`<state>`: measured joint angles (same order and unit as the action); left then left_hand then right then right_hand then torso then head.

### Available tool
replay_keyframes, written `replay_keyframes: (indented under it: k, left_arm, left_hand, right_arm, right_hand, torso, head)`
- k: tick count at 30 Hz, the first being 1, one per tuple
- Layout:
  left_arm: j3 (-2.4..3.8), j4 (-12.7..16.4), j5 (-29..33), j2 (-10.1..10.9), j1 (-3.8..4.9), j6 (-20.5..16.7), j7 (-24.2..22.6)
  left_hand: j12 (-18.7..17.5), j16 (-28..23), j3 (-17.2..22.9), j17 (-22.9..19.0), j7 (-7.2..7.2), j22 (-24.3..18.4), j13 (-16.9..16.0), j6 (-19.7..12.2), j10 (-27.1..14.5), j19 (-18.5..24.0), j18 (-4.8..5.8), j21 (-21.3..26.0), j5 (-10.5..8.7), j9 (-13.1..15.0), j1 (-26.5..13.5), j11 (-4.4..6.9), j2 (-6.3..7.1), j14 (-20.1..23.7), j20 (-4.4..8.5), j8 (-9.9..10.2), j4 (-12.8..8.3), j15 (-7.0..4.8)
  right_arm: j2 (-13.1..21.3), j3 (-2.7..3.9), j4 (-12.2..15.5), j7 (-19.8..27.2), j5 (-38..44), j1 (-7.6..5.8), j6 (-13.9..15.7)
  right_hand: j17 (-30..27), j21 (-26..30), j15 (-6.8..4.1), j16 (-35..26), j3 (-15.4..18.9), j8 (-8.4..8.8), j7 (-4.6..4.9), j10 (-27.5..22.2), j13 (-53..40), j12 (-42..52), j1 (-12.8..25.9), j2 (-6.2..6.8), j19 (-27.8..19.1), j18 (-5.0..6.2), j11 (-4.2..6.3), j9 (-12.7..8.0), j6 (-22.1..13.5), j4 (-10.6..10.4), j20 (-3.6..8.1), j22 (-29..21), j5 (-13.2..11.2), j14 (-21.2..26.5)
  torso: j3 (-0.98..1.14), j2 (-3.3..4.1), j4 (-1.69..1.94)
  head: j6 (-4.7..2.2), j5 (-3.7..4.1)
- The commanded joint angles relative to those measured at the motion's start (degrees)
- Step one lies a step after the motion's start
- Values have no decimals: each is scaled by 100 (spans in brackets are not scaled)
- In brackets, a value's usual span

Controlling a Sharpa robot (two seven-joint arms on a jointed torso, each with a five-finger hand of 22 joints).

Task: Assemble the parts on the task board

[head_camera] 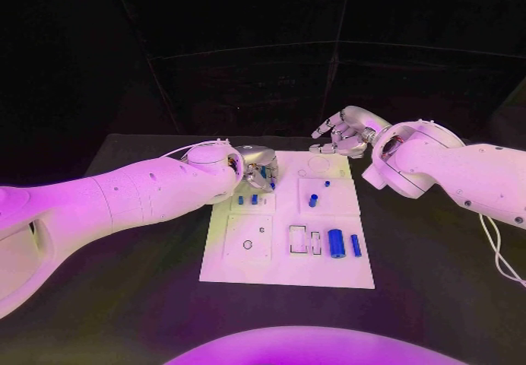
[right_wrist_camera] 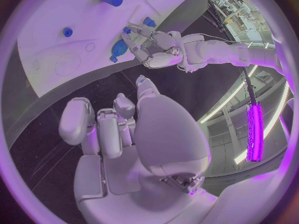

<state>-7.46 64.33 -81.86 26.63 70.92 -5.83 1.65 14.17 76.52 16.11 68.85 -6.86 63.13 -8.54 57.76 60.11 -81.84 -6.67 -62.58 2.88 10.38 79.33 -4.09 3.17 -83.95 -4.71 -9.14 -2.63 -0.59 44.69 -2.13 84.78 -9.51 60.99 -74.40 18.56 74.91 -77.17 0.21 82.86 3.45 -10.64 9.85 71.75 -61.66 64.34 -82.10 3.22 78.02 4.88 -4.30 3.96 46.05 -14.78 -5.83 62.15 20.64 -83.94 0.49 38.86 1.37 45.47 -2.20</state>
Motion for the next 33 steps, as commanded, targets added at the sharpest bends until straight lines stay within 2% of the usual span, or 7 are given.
replay_keyframes:
  k: [1, 15, 18, 25, 33]
  left_arm:
    - [2, -32, -74, -21, -3, 131, 68]
    - [0, -94, -74, -99, -60, 210, 6]
    - [0, -107, -74, -103, -64, 214, 14]
    - [-1, -130, -74, -112, -67, 258, 41]
    - [-1, -109, -74, -134, -68, 254, 24]
  left_hand:
    - [-55, 1, 61, -11, -12, 10, 40, 43, 71, -37, 47, -36, -9, -19, 11, -8, 22, -155, -10, 49, -11, -20]
    - [-179, 4, 241, -60, -8, 94, 148, 170, 280, -64, 60, -105, -10, -76, -67, 16, 54, -169, -1, 92, -15, -37]
    - [-189, 1, 248, -67, -10, 99, 155, 171, 291, -66, 61, -110, -10, -82, -75, 17, 64, -169, 1, 99, -16, -39]
    - [-339, -18, 333, -128, -54, 146, 240, -3, 274, -75, 75, -144, -10, -181, -127, -15, 164, -165, -6, 271, -38, -20]
    - [-503, -29, 376, -174, -17, 131, 321, -109, 161, -64, 74, -116, -11, -259, -182, -71, 247, -161, -34, 397, -45, 21]
  right_arm:
    - [-11, 3, 3, 50, 13, -11, -27]
    - [-12, 3, 14, 48, 13, -11, -29]
    - [-8, 3, 18, 44, 13, -11, -30]
    - [-10, 3, 16, 44, 13, -11, -39]
    - [-19, 3, 8, 45, 13, -11, -46]
  right_hand:
    - [230, 25, -39, -37, 34, -25, -21, -19, 1, 34, -12, -62, -17, 40, -10, -4, -34, 16, 4, -5, 25, -321]
    - [230, 25, -39, -37, 34, -25, -21, -19, 1, 34, -12, -62, -17, 40, -10, -4, -34, 16, 4, -5, 25, -321]
    - [230, 25, -39, -37, 34, -25, -21, -19, 1, 34, -12, -62, -17, 40, -10, -4, -34, 16, 4, -5, 25, -321]
    - [230, 25, -39, -37, 34, -25, -21, -19, 1, 34, -12, -62, -17, 40, -10, -4, -34, 16, 4, -5, 25, -321]
    - [230, 23, -40, -37, 38, -29, -22, -12, -9, 46, -24, -65, -15, 39, -9, -4, -33, 19, 4, -2, 28, -321]
  torso:
    - [-2, -2, 1]
    - [-1, 4, 11]
    - [-1, -3, 4]
    - [-1, -2, 6]
    - [0, -5, 5]
  head:
    - [7, 2]
    - [12, 5]
    - [28, 4]
    - [35, 11]
    - [39, 10]
